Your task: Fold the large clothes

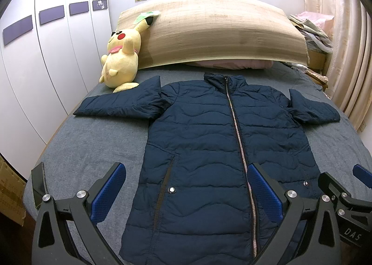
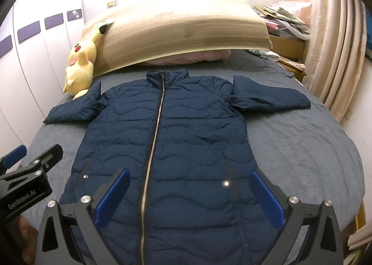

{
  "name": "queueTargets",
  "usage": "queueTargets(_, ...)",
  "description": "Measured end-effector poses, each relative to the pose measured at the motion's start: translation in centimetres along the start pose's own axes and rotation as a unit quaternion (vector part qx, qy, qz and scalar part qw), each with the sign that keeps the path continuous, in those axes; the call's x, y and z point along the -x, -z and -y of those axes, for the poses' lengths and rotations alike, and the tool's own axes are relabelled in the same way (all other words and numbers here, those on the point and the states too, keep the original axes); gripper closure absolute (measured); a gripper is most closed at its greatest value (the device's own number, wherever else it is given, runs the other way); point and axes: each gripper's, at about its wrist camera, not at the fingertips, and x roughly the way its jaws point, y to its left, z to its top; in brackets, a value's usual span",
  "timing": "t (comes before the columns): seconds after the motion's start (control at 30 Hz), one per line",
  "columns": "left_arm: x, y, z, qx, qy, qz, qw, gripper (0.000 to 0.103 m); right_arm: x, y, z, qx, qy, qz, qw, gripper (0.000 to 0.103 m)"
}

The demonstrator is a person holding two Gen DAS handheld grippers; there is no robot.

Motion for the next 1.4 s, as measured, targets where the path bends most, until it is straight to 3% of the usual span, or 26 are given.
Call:
queueTargets(0.47, -1.1, 0.0, -0.1, 0.001, 0.004, -0.006, 1.0000, 0.000, -1.2, 0.2, 0.2, -0.002, -0.010, -0.009, 1.000, 0.000)
queueTargets(0.6, -3.3, 0.2, -3.3, 0.042, 0.011, -0.023, 0.9988, 0.000, -2.6, 1.1, 2.9, -0.026, -0.069, -0.025, 0.997, 0.000)
queueTargets(0.73, -7.6, 0.1, -9.6, 0.100, -0.044, -0.048, 0.9929, 0.000, -4.5, 1.5, 9.1, -0.098, -0.108, -0.033, 0.989, 0.000)
queueTargets(0.83, -11.7, 0.0, -15.5, 0.151, -0.088, -0.074, 0.9818, 0.000, -6.5, 0.6, 17.0, -0.192, -0.116, -0.020, 0.974, 0.000)
queueTargets(0.93, -14.6, 0.1, -19.8, 0.180, -0.135, -0.083, 0.9708, 0.000, -8.6, -0.5, 24.0, -0.284, -0.119, -0.005, 0.951, 0.000)
queueTargets(1.0, -16.1, 0.2, -21.7, 0.193, -0.162, -0.082, 0.9643, 0.000, -11.0, -1.7, 29.9, -0.366, -0.126, 0.012, 0.922, 0.000)
queueTargets(1.03, -16.7, 0.2, -22.5, 0.200, -0.173, -0.081, 0.9610, 0.000, -11.8, -2.0, 31.4, -0.385, -0.127, 0.017, 0.914, 0.001)
queueTargets(1.1, -17.9, 0.3, -24.0, 0.215, -0.190, -0.070, 0.9555, 0.000, -14.6, -3.5, 36.0, -0.433, -0.122, 0.029, 0.893, 0.008)
queueTargets(1.17, -18.9, 0.4, -24.7, 0.215, -0.210, -0.070, 0.9513, 0.000, -17.8, -4.8, 39.5, -0.470, -0.110, 0.027, 0.875, 0.027)
queueTargets(1.2, -19.6, 0.5, -25.1, 0.213, -0.219, -0.069, 0.9498, 0.000, -19.3, -5.5, 40.9, -0.485, -0.103, 0.023, 0.868, 0.030)
queueTargets(1.33, -22.9, 2.0, -25.8, 0.215, -0.230, -0.100, 0.9438, 0.000, -25.1, -8.2, 44.1, -0.510, -0.085, 0.017, 0.856, 0.030)
queueTargets(1.4, -23.2, 2.7, -26.0, 0.224, -0.226, -0.087, 0.9440, 0.000, -27.3, -9.4, 45.4, -0.504, -0.070, 0.020, 0.861, 0.030)
